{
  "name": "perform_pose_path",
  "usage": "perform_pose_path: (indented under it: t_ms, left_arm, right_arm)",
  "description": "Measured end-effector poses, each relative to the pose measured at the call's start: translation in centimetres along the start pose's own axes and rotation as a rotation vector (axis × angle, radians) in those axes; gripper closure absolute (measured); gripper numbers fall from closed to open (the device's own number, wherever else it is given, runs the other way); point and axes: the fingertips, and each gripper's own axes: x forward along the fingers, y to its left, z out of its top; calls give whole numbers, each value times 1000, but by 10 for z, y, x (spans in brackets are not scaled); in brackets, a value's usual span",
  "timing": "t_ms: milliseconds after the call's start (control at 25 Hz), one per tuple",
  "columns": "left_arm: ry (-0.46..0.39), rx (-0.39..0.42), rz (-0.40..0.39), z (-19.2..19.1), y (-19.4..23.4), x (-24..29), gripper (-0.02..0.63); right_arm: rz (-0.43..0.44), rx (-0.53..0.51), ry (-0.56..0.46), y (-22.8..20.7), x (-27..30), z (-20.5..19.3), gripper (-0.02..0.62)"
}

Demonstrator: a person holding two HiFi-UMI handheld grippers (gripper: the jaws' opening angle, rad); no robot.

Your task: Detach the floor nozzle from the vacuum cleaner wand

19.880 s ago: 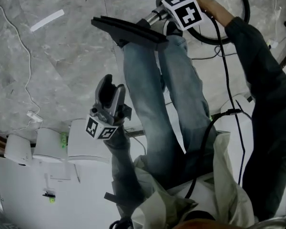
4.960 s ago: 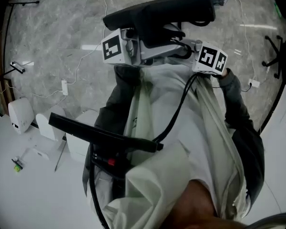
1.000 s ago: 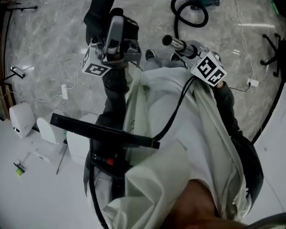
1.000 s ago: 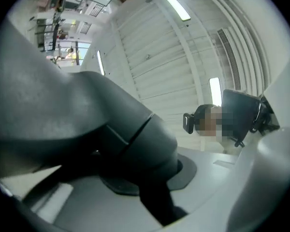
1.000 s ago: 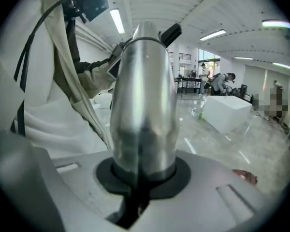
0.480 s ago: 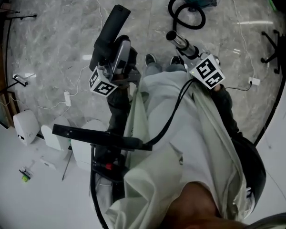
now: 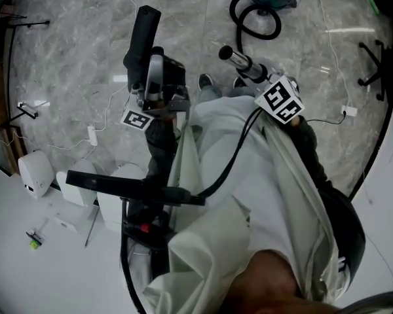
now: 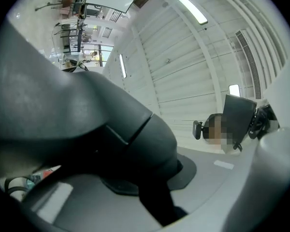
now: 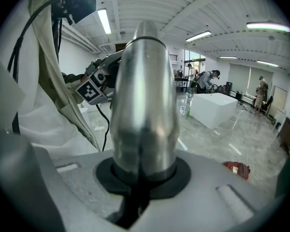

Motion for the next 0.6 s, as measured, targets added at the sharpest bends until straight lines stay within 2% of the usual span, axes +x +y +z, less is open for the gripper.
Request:
perform_pose_path:
  t_ms: [360, 600]
  left_arm:
    - [12, -22, -17, -8, -3, 4, 531]
    - [61, 14, -1, -12, 4, 6, 531]
  right_arm:
    - [-1, -8, 2, 2, -1, -1, 554]
    - [-6, -18, 20, -1, 0, -1, 554]
